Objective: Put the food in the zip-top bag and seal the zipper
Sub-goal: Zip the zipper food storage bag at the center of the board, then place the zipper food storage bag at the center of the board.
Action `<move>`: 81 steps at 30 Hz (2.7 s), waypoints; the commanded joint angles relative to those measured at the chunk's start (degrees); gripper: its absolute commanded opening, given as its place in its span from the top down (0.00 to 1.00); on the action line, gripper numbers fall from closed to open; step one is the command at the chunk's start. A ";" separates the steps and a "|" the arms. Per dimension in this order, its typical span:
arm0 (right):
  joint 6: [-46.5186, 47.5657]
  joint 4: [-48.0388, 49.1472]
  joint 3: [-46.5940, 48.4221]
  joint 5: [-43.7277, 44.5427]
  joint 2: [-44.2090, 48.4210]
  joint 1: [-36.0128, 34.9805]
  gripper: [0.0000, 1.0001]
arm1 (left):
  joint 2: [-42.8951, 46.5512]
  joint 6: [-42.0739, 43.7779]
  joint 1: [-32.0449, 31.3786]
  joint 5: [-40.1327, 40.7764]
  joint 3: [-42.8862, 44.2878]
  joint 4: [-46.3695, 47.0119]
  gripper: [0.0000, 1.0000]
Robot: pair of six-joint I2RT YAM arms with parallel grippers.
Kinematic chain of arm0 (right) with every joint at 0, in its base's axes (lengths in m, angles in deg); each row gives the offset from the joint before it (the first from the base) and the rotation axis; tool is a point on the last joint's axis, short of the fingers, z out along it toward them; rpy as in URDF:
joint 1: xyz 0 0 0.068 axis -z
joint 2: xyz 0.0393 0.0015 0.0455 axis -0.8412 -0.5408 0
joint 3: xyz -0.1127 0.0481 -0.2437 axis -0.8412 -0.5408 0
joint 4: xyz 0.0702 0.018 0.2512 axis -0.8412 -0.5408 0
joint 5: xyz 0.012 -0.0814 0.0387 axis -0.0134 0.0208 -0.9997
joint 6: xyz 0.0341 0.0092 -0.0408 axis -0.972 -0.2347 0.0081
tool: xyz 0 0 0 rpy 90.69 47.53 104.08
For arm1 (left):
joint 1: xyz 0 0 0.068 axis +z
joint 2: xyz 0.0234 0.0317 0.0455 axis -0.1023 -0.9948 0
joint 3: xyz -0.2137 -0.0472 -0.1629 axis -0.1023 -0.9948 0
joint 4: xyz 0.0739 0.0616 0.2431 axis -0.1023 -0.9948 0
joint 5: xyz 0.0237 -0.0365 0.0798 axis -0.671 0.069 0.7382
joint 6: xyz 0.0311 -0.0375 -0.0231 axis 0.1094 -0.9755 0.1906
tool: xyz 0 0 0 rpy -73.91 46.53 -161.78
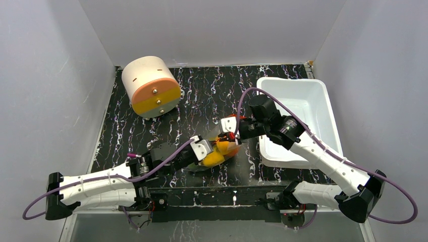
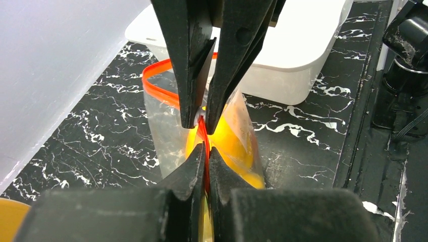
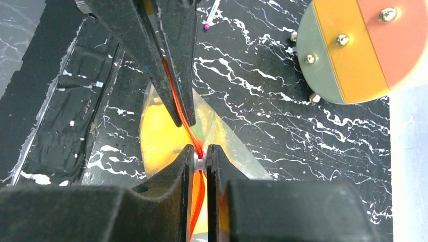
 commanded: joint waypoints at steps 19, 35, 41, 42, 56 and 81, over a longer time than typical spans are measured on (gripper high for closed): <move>3.68 -1.80 5.66 12.02 -1.25 0.50 1.00 | 14.31 1.33 -0.08 3.55 3.14 -12.18 1.00; 1.40 -6.76 6.05 23.33 -1.12 6.00 1.00 | 17.39 0.28 -0.09 5.77 4.51 -15.55 1.00; 1.32 -7.50 5.99 25.19 0.16 8.40 1.00 | 17.66 0.02 -0.09 6.99 4.51 -16.44 1.00; 1.42 -7.50 5.85 25.45 0.42 8.99 1.00 | 17.88 -0.29 -0.09 7.07 4.39 -16.33 1.00; -6.26 -5.68 3.68 36.40 2.41 18.82 1.00 | 20.28 -1.87 -0.07 8.42 3.67 -15.74 1.00; -24.35 9.30 -4.72 10.97 5.33 18.89 1.00 | 9.93 -9.16 -0.09 10.01 11.76 -22.29 0.52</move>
